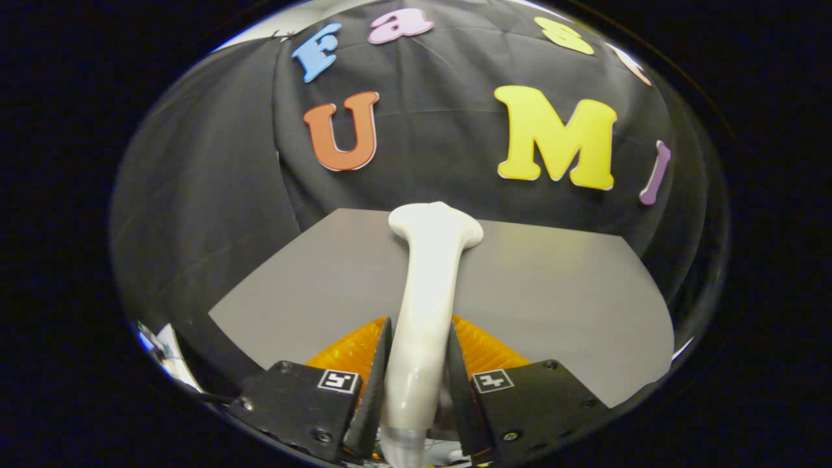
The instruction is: Iron the clothes twice with a garment steamer, once on the left side and once on the right side.
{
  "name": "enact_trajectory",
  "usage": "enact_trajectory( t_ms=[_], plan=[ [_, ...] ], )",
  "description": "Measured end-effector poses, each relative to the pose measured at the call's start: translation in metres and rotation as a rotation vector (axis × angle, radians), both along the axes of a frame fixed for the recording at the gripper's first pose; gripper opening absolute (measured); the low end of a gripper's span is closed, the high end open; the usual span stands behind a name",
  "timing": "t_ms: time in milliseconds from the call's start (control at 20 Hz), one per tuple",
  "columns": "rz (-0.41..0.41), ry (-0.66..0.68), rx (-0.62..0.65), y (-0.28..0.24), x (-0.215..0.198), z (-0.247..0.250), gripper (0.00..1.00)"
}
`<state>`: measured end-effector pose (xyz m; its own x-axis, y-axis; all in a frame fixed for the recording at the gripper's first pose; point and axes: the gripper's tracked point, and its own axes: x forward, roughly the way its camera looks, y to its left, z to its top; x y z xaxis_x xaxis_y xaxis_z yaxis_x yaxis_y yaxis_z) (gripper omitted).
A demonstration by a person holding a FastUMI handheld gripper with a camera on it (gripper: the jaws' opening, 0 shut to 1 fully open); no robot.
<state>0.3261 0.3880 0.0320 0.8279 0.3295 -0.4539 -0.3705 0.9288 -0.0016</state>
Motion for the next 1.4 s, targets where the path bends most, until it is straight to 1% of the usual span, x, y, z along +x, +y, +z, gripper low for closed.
enact_trajectory(
  t_ms=[50,150,200,350,600,750,850,1050,1300,1400],
  plan=[
    [0.001,0.008,0.005,0.001,0.0,0.002,0.45],
    [0.025,0.02,0.011,0.004,-0.003,0.003,0.39],
    [0.029,0.018,0.01,0.003,-0.005,0.004,0.38],
    [0.016,-0.034,0.025,-0.006,-0.017,0.024,0.38],
    [0.04,-0.159,0.081,-0.03,-0.068,0.086,0.38],
    [0.053,-0.238,0.112,-0.052,-0.106,0.122,0.38],
    [0.047,-0.291,0.137,-0.072,-0.132,0.146,0.38],
    [0.0,-0.392,0.19,-0.125,-0.175,0.192,0.38],
    [-0.145,-0.528,0.215,-0.227,-0.213,0.242,0.38],
    [-0.225,-0.576,0.204,-0.274,-0.219,0.26,0.38]
  ],
)
